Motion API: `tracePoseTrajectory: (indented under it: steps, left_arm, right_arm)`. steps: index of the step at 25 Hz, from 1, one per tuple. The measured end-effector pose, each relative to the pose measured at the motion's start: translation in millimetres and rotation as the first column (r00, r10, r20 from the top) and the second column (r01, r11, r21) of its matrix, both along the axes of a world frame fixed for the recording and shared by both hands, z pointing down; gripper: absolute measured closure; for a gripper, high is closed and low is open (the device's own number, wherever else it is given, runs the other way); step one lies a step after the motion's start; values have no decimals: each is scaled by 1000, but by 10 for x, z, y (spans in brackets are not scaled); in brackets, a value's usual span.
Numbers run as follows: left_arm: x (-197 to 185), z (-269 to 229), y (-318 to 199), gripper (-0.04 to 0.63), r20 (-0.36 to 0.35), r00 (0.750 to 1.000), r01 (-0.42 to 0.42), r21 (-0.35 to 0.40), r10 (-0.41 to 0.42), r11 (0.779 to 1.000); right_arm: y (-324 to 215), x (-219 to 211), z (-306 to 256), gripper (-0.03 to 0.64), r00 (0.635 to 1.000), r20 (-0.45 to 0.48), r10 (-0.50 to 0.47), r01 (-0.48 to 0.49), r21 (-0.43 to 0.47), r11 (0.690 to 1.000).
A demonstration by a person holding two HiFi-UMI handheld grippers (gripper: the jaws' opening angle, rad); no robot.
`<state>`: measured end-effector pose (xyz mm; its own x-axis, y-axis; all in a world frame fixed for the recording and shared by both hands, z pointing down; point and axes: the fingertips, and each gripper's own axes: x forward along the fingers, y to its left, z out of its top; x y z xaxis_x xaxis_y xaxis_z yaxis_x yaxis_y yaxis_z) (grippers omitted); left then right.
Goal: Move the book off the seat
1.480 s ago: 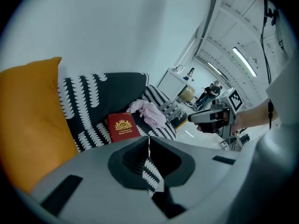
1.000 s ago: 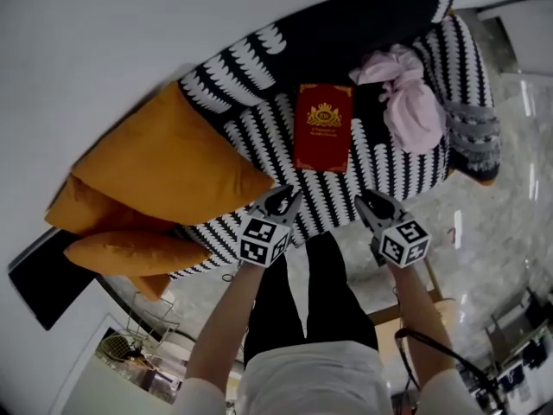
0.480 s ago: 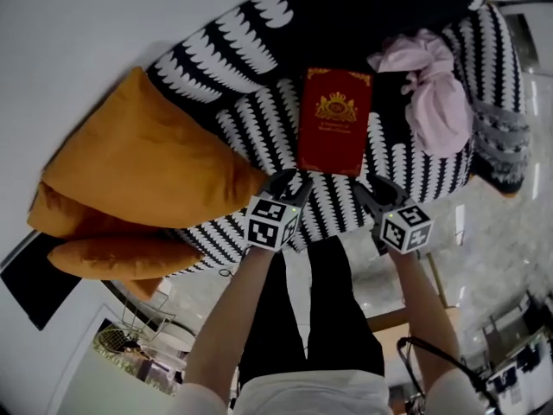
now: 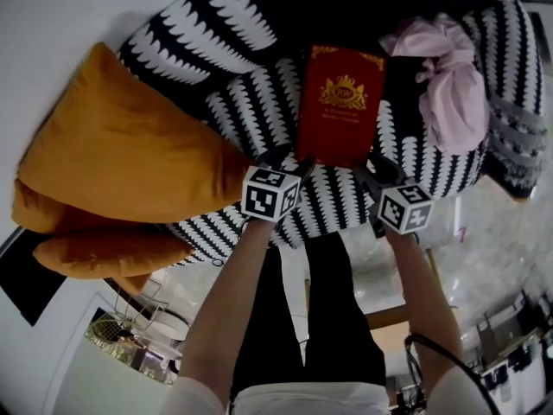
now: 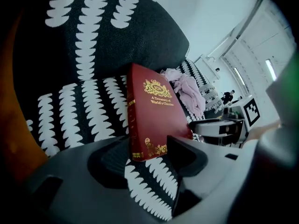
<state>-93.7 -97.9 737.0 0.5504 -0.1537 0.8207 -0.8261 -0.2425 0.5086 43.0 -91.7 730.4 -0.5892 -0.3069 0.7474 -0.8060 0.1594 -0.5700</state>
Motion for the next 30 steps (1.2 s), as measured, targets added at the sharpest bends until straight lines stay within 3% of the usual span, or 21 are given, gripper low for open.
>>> tracePoseTrajectory:
  steps: [3, 12, 18, 22, 27, 30]
  left_arm:
    - [64, 119, 23, 328, -14, 1000, 3, -9, -3, 1000]
    - [99, 153, -39, 305, -38, 999, -3, -23, 2, 1000]
    - [96, 206, -32, 290, -55, 998, 4, -24, -5, 1000]
    - [79, 329, 19, 239, -49, 999, -5, 3, 6, 1000]
    - [64, 246, -47, 227, -132, 991, 27, -9, -28, 1000]
    - [131, 257, -35, 237, -157, 988, 4, -17, -6, 1000]
  right_arm:
    - [35, 19, 22, 405, 1000, 0, 2, -2, 20, 1000]
    - [-91, 33, -109, 402, 996, -47, 75, -72, 63, 995]
    - [-43, -40, 70, 356, 998, 2, 62, -62, 11, 998]
    - [29, -115, 284, 314, 998, 42, 54, -53, -31, 998]
    - [-68, -203, 288, 298, 998, 59, 35, -32, -51, 998]
    - [-76, -211, 299, 298, 998, 48, 29, -27, -42, 999]
